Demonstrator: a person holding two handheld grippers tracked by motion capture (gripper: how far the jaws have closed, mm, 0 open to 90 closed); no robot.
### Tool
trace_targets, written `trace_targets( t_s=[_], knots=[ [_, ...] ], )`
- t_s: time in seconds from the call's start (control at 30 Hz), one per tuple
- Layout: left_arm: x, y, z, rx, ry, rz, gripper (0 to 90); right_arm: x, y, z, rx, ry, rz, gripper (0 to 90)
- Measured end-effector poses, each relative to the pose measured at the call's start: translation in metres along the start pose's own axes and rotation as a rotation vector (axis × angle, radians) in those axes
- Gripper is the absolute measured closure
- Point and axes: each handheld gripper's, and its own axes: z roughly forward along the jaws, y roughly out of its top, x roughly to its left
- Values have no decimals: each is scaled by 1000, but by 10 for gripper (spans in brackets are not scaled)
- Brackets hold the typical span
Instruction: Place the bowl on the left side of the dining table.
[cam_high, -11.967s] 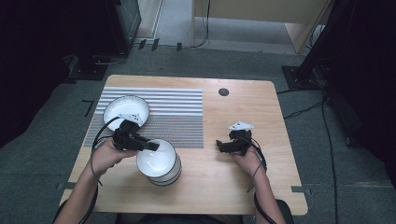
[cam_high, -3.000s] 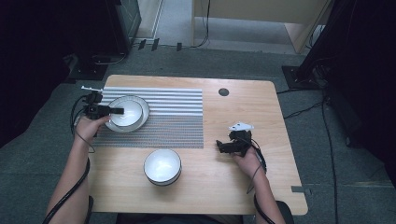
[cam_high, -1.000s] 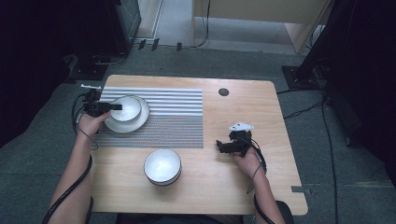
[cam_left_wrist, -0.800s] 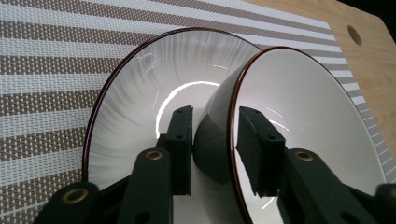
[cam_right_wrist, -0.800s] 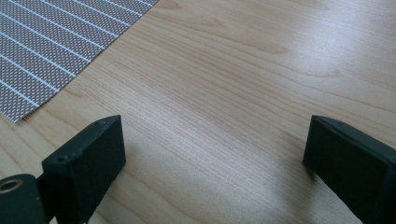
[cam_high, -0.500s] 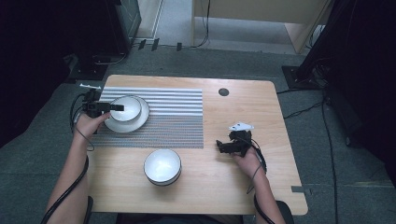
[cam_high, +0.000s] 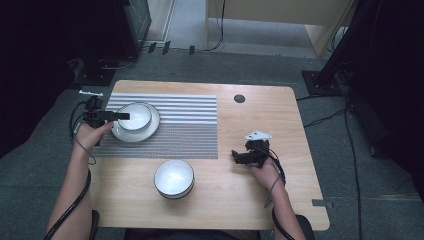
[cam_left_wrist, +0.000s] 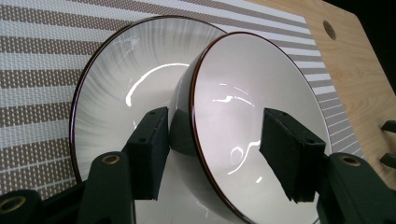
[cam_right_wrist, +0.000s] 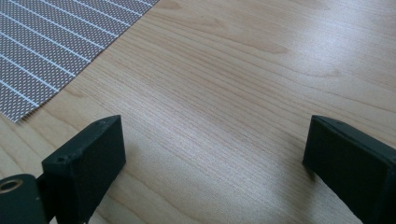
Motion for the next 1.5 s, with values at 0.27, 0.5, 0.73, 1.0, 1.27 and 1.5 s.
trace_targets(
  t_s=[0.27, 0.5, 0.73, 1.0, 1.27, 1.5],
  knots=[
    [-6, -4, -3, 16, 16, 7, 400, 0, 0, 0, 0, 0, 0, 49],
    [-11, -11, -6, 22, 13, 7, 395, 0, 0, 0, 0, 0, -1, 49],
    [-13, -18, -9, 39, 11, 5, 394, 0, 0, 0, 0, 0, 0, 49],
    [-21, -25, -18, 47, -6, 13, 388, 0, 0, 0, 0, 1, -1, 49],
    [-26, -28, -23, 45, -19, 15, 381, 0, 0, 0, 0, 0, -2, 49],
    [-34, -30, -28, 57, -21, 29, 375, 0, 0, 0, 1, 0, -2, 49]
  ],
)
